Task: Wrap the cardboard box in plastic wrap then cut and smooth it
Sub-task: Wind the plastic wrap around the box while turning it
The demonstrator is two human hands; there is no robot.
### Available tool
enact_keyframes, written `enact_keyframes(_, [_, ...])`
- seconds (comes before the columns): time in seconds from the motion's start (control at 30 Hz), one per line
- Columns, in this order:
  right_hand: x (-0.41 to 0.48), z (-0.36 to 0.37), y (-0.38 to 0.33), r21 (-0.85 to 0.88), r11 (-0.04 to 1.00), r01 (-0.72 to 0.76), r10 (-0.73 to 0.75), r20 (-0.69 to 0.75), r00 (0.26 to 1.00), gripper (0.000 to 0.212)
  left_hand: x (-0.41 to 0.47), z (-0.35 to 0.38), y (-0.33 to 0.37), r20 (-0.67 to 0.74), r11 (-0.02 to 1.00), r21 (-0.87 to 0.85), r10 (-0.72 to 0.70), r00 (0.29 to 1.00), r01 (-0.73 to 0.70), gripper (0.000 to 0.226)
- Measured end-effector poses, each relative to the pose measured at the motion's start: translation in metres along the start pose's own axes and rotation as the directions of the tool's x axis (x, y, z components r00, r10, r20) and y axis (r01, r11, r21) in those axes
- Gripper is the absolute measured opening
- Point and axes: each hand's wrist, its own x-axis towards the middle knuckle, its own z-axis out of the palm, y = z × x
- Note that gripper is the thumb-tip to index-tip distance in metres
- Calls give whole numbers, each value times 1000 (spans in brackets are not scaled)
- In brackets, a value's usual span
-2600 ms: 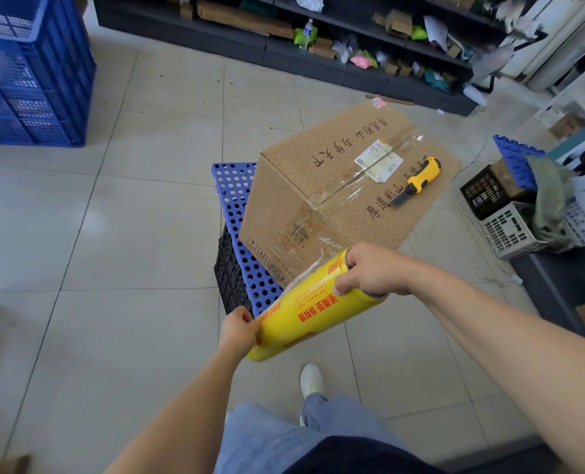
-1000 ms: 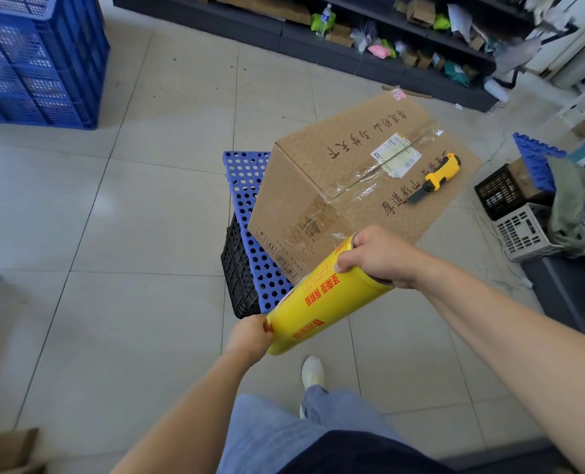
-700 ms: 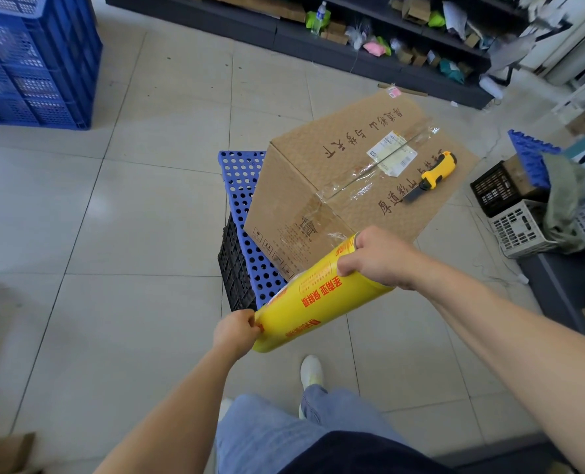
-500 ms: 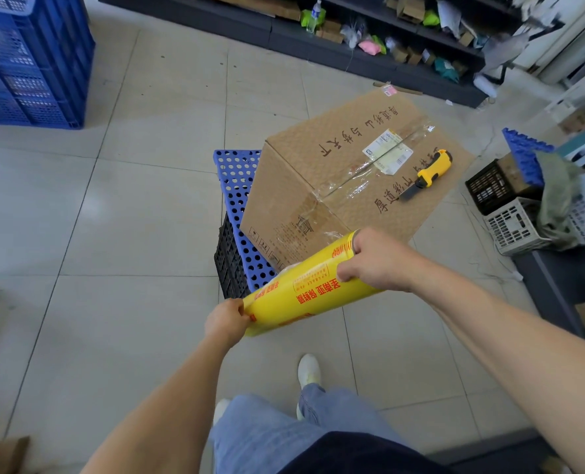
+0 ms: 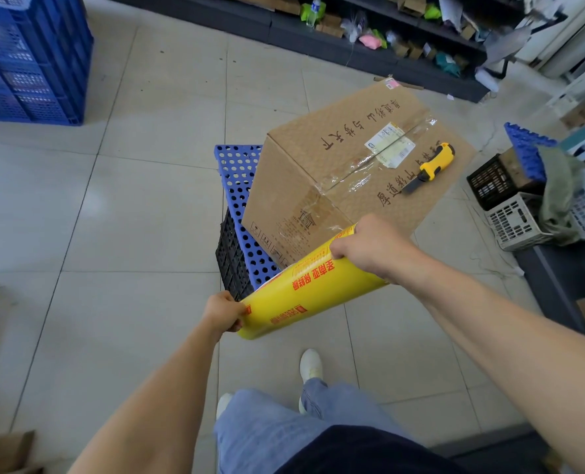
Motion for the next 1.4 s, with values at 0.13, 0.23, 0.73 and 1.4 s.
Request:
enact_keyframes(0.13, [5, 3, -7, 145, 989, -34, 27, 44, 999, 41, -7, -10, -7, 52, 984, -174, 36, 998, -26, 15])
enact_keyframes(0.23, [5, 6, -9, 185, 982, -28, 20, 45, 999, 41, -10, -14, -12, 88, 967, -253, 61, 994, -36, 12])
enact_keyframes(0.73, [3, 11, -4, 250, 968, -27, 10, 69, 998, 34, -4, 12, -25, 22, 928, 308, 212, 977, -209, 12])
enact_keyframes(1.4, [-7, 8, 21, 18, 1000, -20, 19, 25, 1000, 30, 13, 10, -29, -168, 994, 46, 106, 980, -100, 28])
